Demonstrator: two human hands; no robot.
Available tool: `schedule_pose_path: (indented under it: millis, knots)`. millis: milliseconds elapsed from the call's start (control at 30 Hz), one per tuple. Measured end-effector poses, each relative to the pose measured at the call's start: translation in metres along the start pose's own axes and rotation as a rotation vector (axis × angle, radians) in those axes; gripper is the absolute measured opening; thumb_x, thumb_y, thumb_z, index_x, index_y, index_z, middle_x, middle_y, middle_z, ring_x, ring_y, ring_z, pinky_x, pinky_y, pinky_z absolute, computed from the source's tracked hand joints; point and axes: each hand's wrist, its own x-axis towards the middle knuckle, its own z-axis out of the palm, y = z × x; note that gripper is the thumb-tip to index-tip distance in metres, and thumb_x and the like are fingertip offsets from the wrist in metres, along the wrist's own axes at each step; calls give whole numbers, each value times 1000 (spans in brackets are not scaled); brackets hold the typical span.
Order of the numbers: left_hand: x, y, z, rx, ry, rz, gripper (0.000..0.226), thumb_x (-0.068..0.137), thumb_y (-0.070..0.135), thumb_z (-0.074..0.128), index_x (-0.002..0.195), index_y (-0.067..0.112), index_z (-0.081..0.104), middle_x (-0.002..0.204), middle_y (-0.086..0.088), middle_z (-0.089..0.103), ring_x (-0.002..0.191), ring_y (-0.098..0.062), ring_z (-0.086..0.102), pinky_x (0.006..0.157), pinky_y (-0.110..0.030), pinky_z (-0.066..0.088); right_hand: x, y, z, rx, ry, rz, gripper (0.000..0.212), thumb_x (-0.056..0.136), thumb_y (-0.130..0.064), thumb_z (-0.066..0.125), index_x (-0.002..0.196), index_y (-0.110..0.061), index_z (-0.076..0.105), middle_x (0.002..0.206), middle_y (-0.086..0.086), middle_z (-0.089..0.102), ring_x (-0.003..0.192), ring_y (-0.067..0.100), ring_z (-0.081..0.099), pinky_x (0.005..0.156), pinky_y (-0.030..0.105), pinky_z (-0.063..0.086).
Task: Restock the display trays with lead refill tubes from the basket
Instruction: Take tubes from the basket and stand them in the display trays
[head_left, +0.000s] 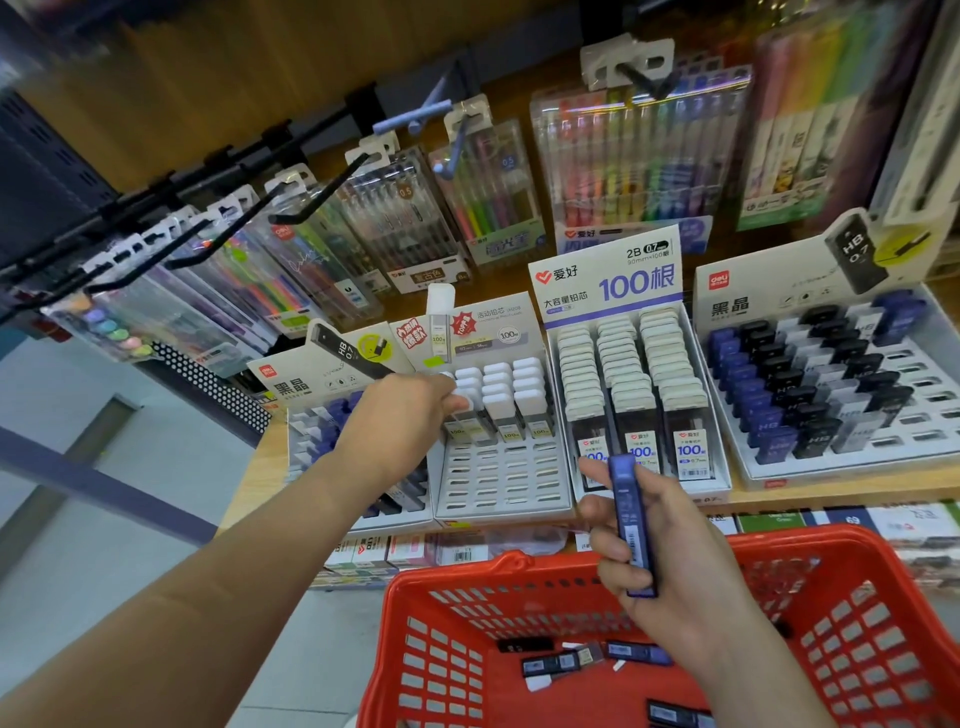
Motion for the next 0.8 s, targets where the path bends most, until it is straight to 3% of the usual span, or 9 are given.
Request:
schedule_pose_path:
  millis: [133,233,367,500,633,700,800]
  knots:
    - [-3,-4,7,-26,0,39,29,96,33,52,89,9,67,88,-7,60,87,-27,57,70,-33,42,3,0,-3,40,-7,-10,38,98,-21,43,119,1,66,75,7,51,49,10,38,33,18,28]
    - [-8,3,9,-169,97,-26,20,91,30,62,94,11,65,86,-6,63,82,-26,57,69,-36,47,2,-2,-1,57,-19,-28,34,97,-14,45,118,4,64,73,8,53,54,11,45,37,18,35]
    - [-4,6,15,-194,202,-47,16,83,22,71,81,8,63,75,-7,64,71,-27,57,64,-40,50,-2,-3,0,-63,5,-106,22,94,-9,56,105,4,69,82,18,65,67,19,62,50,21,52]
    - [-1,4,23,-94,225,60,10,80,9,72,71,5,71,75,-6,64,73,-29,59,61,-38,53,-4,-6,3,-119,67,-179,18,94,-5,57,101,1,72,85,19,71,73,22,65,59,23,57]
    - [-7,11,17,-109,251,20,9,86,8,66,87,7,75,87,-6,66,83,-31,60,72,-35,52,-7,-11,7,-186,88,-219,19,91,4,59,102,-8,71,92,16,75,76,23,71,63,24,58]
    - [-17,32,2,-347,173,-113,17,92,15,61,105,13,71,95,-3,66,84,-23,61,76,-30,49,-10,-14,8,-259,73,-241,21,89,3,62,105,-9,70,92,15,76,78,24,72,64,25,59]
    - [-38,71,-24,-1033,-177,-289,19,95,17,57,110,23,67,99,-4,69,74,-14,63,71,-30,55,-14,-14,13,-381,70,-251,19,88,-4,67,105,-11,70,82,13,75,67,20,66,56,24,53]
